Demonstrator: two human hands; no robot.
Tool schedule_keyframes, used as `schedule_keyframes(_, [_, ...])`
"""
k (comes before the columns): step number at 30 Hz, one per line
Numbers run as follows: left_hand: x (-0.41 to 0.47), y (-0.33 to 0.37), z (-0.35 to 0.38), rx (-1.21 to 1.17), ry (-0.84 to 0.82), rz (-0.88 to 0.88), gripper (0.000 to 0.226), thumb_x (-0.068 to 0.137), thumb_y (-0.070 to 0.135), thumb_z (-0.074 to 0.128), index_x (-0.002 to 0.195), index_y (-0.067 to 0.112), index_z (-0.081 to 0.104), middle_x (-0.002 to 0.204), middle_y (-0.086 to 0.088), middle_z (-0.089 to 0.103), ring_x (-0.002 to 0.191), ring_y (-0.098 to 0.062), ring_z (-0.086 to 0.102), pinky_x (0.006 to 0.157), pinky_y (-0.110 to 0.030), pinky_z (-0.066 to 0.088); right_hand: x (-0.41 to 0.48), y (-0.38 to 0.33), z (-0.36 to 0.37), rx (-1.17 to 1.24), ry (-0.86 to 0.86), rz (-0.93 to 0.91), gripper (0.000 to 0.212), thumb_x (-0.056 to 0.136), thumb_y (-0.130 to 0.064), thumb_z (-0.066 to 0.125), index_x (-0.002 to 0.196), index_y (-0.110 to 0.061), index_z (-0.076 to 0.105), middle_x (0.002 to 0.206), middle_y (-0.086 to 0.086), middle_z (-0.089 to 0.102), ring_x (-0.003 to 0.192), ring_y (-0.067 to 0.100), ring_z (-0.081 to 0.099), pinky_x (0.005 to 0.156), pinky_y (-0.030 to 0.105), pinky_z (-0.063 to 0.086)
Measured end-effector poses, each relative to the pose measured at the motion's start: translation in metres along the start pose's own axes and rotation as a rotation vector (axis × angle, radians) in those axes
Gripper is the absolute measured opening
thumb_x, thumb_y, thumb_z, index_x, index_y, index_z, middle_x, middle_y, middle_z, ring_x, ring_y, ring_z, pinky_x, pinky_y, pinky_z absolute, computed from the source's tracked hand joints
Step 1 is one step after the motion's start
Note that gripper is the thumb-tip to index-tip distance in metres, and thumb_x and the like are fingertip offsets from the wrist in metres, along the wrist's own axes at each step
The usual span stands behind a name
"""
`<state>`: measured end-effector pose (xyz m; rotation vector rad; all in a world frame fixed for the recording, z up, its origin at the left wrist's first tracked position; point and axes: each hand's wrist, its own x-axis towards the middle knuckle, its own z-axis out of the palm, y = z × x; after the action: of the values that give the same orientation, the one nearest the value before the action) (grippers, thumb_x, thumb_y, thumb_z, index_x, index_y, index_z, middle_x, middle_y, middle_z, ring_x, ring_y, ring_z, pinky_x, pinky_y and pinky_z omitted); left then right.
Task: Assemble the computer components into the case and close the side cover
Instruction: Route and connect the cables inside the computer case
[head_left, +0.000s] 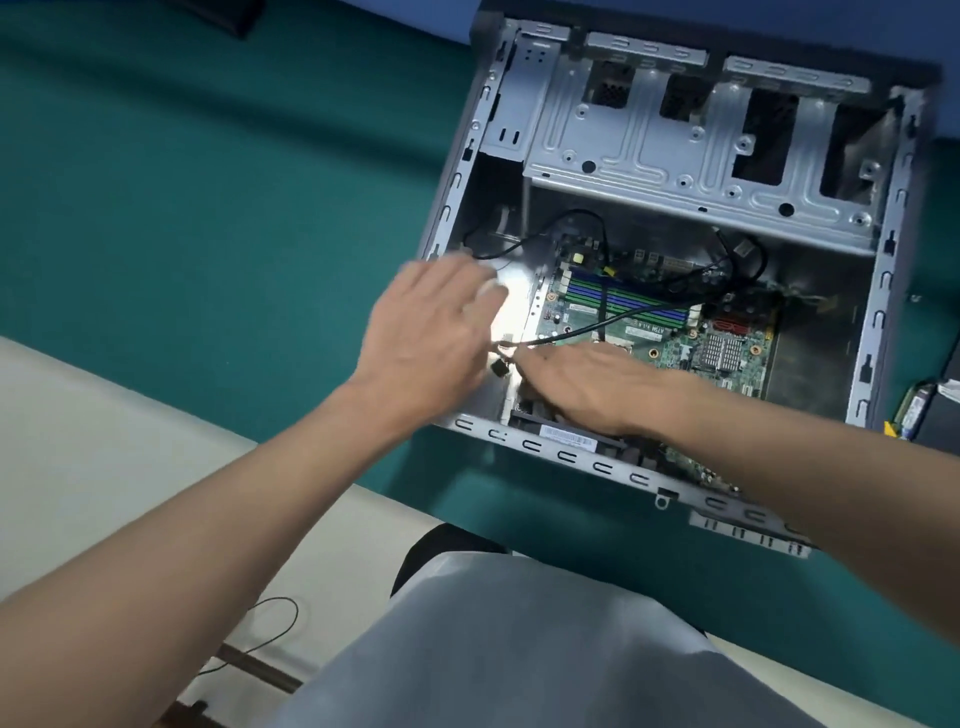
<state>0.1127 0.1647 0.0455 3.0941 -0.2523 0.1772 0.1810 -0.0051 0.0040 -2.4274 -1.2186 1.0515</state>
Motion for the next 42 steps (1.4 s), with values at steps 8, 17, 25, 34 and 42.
schedule_keyframes(8, [0.002,-0.010,0.011,-0.030,-0.149,-0.230,0.040,0.091,0.024,0.049,0.129,0.011,0.050,0.162,-0.001,0.012,0.148,-0.018,0.008,0.102,-0.037,0.033,0.013,-0.023,-0.009,-0.220,-0.029,-0.013,0.026,0.101,-0.022,0.034,0.077,-0.013,0.037,0.053,0.007,0.033,0.050,0.021,0.033,0.048,0.032,0.028])
schedule_keyframes(17, [0.003,-0.010,0.008,-0.098,-0.177,-0.268,0.026,0.090,0.022,0.047,0.110,0.009,0.059,0.162,0.001,0.011,0.148,-0.015,0.004,0.087,-0.037,0.045,0.028,-0.021,-0.026,-0.333,-0.122,-0.204,0.038,0.102,-0.026,0.023,0.073,-0.013,0.044,0.059,0.002,0.038,0.052,0.017,0.038,0.055,0.036,0.035])
schedule_keyframes(25, [0.005,-0.011,0.009,-0.090,-0.196,-0.269,0.022,0.091,0.023,0.047,0.101,0.010,0.062,0.162,0.001,0.008,0.148,-0.015,0.002,0.085,-0.037,0.045,0.030,-0.014,-0.019,-0.563,-0.206,-0.371,0.077,0.088,-0.045,-0.009,0.114,-0.005,0.050,0.059,-0.001,0.041,0.046,0.012,0.035,0.042,0.025,0.023])
schedule_keyframes(34, [0.004,-0.010,0.008,-0.094,-0.180,-0.272,0.021,0.092,0.023,0.048,0.098,0.008,0.063,0.162,0.001,0.011,0.148,-0.015,0.004,0.084,-0.037,0.044,0.034,-0.015,-0.023,-0.695,-0.094,-0.430,0.026,0.100,-0.021,0.034,0.085,-0.009,0.051,0.055,0.000,0.035,0.048,0.023,0.039,0.046,0.032,0.029])
schedule_keyframes(42, [0.004,-0.009,0.008,-0.087,-0.165,-0.271,0.019,0.089,0.021,0.050,0.092,0.007,0.064,0.162,0.000,0.015,0.148,-0.016,0.008,0.079,-0.036,0.043,0.029,-0.009,-0.012,-0.492,-0.111,-0.431,0.030,0.102,-0.027,0.013,0.087,-0.012,0.035,0.072,0.002,0.044,0.056,0.014,0.040,0.044,0.027,0.025])
